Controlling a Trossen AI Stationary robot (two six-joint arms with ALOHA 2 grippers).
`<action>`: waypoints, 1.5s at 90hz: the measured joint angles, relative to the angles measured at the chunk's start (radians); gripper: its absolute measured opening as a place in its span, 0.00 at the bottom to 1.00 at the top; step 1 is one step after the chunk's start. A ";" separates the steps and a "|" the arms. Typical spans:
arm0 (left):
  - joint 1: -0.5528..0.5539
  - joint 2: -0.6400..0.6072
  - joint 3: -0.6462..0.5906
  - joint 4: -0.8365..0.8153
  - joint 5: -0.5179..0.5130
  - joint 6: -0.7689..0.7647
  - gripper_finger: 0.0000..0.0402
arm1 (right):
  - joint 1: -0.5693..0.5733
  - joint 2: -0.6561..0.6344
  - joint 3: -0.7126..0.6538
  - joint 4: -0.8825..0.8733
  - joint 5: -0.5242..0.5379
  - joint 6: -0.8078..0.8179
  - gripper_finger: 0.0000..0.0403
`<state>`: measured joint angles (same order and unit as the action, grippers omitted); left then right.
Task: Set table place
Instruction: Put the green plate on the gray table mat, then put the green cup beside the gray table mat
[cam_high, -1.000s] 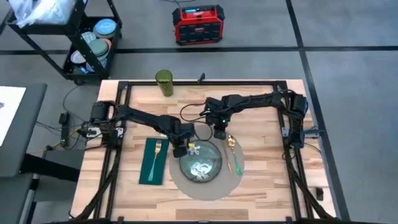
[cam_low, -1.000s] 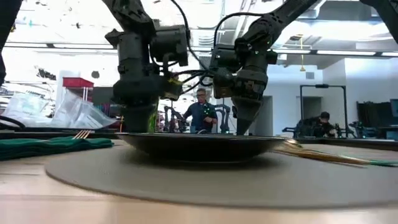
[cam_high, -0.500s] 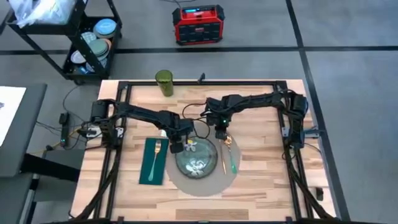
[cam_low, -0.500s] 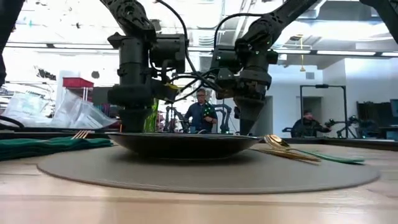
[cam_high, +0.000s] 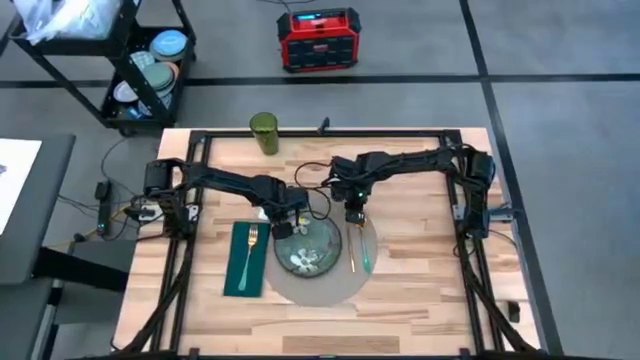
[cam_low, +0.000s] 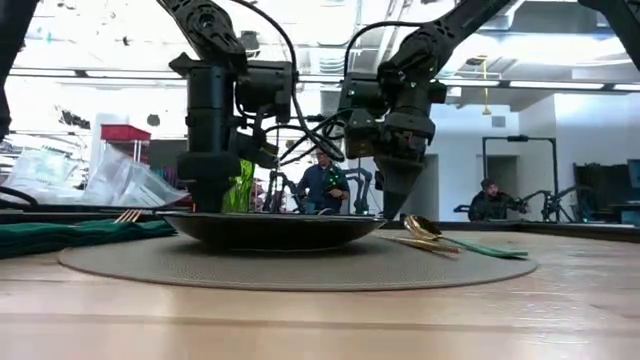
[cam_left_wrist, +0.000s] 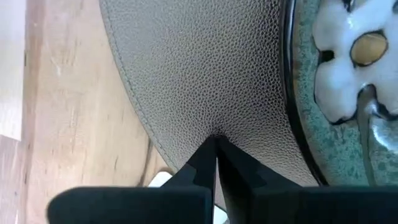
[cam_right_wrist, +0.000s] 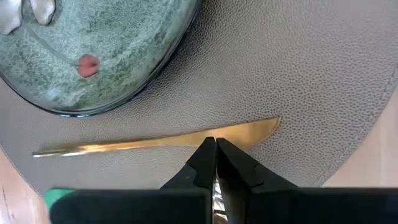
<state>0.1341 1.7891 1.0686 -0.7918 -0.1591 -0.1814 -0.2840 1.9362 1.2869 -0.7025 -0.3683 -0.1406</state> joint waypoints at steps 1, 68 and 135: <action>-0.001 0.000 0.001 0.000 0.001 0.000 0.00 | 0.000 0.000 0.000 0.000 0.000 0.000 0.00; 0.093 -0.247 0.240 -0.068 -0.230 -0.199 0.00 | -0.040 -0.053 0.286 -0.108 0.265 -0.212 0.00; 0.979 -0.503 -0.083 0.384 0.497 -0.382 0.28 | -0.421 -0.049 0.528 0.178 0.053 0.088 0.42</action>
<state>1.1135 1.2857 0.9859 -0.4077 0.3375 -0.5637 -0.7052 1.8876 1.8147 -0.5243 -0.3156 -0.0529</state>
